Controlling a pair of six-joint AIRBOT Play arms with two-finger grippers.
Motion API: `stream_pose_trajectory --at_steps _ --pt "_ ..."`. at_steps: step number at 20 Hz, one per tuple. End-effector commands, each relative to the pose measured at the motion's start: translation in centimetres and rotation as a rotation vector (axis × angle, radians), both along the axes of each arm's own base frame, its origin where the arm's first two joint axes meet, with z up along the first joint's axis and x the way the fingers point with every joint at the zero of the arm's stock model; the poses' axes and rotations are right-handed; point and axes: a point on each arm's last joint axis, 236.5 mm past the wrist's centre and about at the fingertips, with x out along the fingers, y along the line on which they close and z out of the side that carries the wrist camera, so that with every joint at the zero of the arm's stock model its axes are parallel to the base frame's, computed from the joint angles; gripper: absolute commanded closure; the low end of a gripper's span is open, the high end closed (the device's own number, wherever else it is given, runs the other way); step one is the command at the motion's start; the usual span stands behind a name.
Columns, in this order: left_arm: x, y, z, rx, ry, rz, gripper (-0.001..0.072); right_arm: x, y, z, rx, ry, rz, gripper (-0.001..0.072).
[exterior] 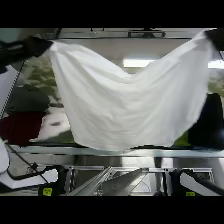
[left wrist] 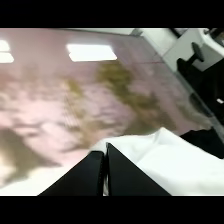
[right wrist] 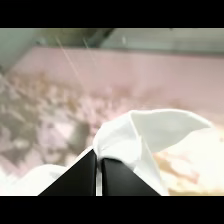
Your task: Fold the shirts.
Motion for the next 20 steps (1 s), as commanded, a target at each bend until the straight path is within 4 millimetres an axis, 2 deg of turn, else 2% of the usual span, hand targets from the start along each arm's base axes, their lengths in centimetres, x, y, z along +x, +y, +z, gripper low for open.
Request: stream_pose_trajectory --at_steps 1,3,6,9,11,14,15,16,17,18,20 --pt "6.6 1.7 -11.8 0.062 0.168 0.061 0.0692 8.9 0.9 -12.9 0.02 0.208 -0.056 0.0694" --pt "8.6 1.7 -15.5 0.056 0.22 0.021 0.0692 11.8 0.9 -16.2 0.119 0.274 -0.053 0.0694" --pt "10.8 2.3 -18.6 0.043 0.252 0.015 0.0693 13.6 0.8 -20.1 0.165 0.352 -0.052 0.0694" --pt "12.0 3.7 -18.9 0.04 0.248 0.038 0.0693 13.5 0.7 -20.9 0.162 0.368 -0.047 0.0693" --pt "11.8 4.2 -19.0 0.041 0.253 0.037 0.0693 12.8 1.0 -21.2 0.141 0.38 -0.013 0.0693" --pt "11.3 4.5 -20.7 0.041 0.294 0.043 0.0693 12.2 1.0 -22.6 0.103 0.417 0.0 0.0691" --pt "11.0 4.5 -21.6 0.046 0.313 0.042 0.0693 12.1 1.0 -23.0 0.109 0.433 -0.001 0.0661" --pt "10.6 4.5 -22.3 0.048 0.333 0.039 0.0664 11.9 0.9 -23.5 0.112 0.462 -0.008 0.0477" --pt "10.1 4.5 -22.8 0.042 0.353 0.028 0.0354 11.1 0.5 -24.0 0.101 0.5 -0.004 0.0359" --pt "9.4 4.7 -22.8 0.036 0.371 0.006 0.0017 9.9 0.0 -24.3 0.088 0.549 0.009 0.0357" --pt "7.2 6.2 -22.1 0.004 0.464 -0.027 -0.001 6.5 -1.9 -24.6 0.053 0.678 0.023 0.034"
